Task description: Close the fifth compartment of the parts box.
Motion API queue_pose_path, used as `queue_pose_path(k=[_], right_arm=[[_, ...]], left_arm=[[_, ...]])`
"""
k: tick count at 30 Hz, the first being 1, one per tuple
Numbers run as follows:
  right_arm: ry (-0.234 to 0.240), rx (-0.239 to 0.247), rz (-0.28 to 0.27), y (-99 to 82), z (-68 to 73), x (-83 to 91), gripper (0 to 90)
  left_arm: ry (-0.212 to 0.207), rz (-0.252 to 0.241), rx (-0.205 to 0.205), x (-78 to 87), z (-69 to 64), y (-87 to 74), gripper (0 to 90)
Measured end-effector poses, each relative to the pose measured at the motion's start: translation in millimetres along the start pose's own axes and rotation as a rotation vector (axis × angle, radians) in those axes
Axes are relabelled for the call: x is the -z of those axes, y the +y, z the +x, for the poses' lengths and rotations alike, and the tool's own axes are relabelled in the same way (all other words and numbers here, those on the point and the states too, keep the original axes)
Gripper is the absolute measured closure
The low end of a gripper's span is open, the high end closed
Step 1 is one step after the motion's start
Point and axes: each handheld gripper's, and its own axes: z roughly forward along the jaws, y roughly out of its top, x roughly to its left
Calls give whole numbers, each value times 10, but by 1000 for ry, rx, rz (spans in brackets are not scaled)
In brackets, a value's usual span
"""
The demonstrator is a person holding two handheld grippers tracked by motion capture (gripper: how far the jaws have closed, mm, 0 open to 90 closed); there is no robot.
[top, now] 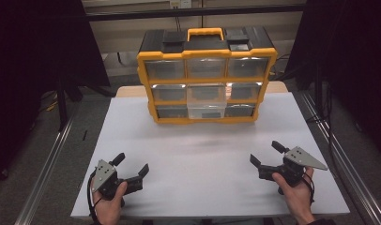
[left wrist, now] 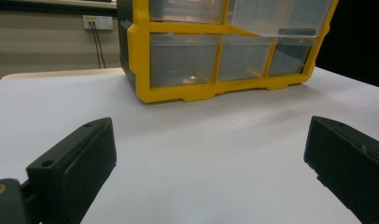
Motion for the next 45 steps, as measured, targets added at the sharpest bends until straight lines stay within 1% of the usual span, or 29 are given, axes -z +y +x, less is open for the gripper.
queue_pose_path(k=[1,3,5,7,8,11,14,15,18,22,27,33,35,39,45], right_arm=[[13,-6,0,2,7,-3,22],[37,1,-10,5,23,-15,19],[50,7,-12,6,35,-36,19],[58,-4,1,-2,56,-69,20],[62,10,6,-6,60,-83,22],[83,19,14,-10,99,-109,21],[115,21,14,-9,133,-118,15],[125,34,10,-7,138,-121,10],[139,49,11,3,170,-123,18],[159,56,19,6,212,-148,24],[172,58,0,59,257,-196,27],[214,68,-11,125,327,-267,49],[217,68,-21,162,343,-278,49],[229,82,-24,196,391,-324,59],[263,95,-30,253,471,-414,72]], left_arm=[[-1,1,1,-2,2,-1,24],[-3,3,0,-2,5,-3,24],[-4,6,-1,-2,8,-3,23],[-7,5,2,-4,4,-4,24],[-7,6,0,-5,2,-5,24],[-7,7,0,-11,-5,-4,24],[-11,11,-6,-20,-19,-2,24],[-14,14,-9,-19,-24,-2,24],[-16,11,-11,-14,-38,3,24],[-18,10,-11,-19,-38,3,24],[-18,7,-6,-19,-34,2,24],[-21,11,-11,-18,-37,3,24],[-19,8,-13,-18,-37,4,24],[-22,8,-10,-17,-38,3,24],[-23,9,-13,-12,-33,3,24]])
